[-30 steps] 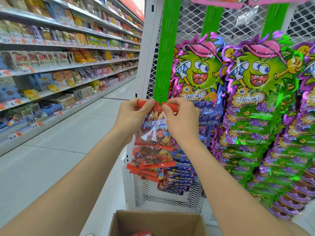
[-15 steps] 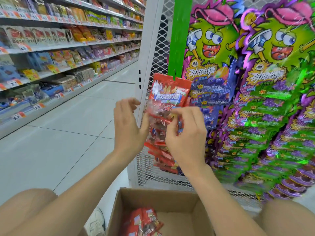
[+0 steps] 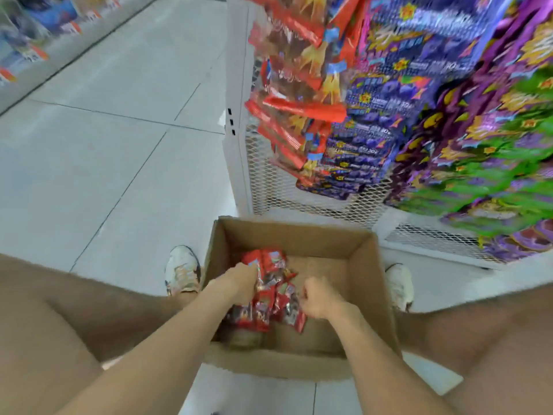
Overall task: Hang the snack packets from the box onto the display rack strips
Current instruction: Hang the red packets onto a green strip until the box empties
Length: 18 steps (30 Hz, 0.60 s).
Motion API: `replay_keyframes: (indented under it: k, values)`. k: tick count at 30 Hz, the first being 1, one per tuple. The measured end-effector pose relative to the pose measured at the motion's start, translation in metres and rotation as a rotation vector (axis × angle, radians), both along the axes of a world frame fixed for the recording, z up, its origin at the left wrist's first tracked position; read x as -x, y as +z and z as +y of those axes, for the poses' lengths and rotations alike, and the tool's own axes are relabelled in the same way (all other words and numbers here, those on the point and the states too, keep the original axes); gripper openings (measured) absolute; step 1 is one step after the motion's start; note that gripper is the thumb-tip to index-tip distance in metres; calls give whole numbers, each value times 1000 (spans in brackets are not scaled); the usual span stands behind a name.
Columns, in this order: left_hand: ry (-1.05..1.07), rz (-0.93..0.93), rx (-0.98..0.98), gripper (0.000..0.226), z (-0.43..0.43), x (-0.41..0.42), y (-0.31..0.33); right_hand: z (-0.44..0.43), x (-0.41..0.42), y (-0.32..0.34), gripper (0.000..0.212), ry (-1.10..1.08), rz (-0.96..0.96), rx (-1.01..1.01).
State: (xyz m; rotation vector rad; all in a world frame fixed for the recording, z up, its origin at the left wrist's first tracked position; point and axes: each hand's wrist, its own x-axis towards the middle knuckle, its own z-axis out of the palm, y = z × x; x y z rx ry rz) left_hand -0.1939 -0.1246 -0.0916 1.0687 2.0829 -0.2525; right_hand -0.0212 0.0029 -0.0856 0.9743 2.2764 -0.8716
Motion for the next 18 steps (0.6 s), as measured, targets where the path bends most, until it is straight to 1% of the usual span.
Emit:
replay_keyframes:
  k: [1,3,4,5,7,10,11,13,14,16,18]
  values:
    - [44,3,-9,42,1,-2,-16,0,-3,-7,26,15,-29,16]
    - [131,0,-12,74,4,-6,-41,2,-4,-14,17,40,-65,40]
    - [161,4,-7,82,4,-8,-54,3,-3,-15,15,47,-76,45]
    - [175,14,-3,78,4,-10,-66,5,-2,-15,14,50,-73,53]
    - [181,33,-41,60,0,-13,-84,9,2,-15,14,44,-72,52]
    - [199,108,-95,53,0,-19,-87,15,4,-18,28,-10,-47,62]
    - [186,127,-86,55,2,-20,-85,15,4,-17,31,-24,-42,72]
    - [170,114,-69,75,1,-22,-86,14,2,-15,33,-35,-48,99]
    - [154,89,-67,80,-1,-23,-89,13,1,-16,31,-38,-47,111]
    - [120,66,-58,75,-5,-23,-92,9,-2,-17,22,-44,-51,135]
    - [93,92,-48,71,-7,-22,-89,4,-4,-18,10,-41,-40,156]
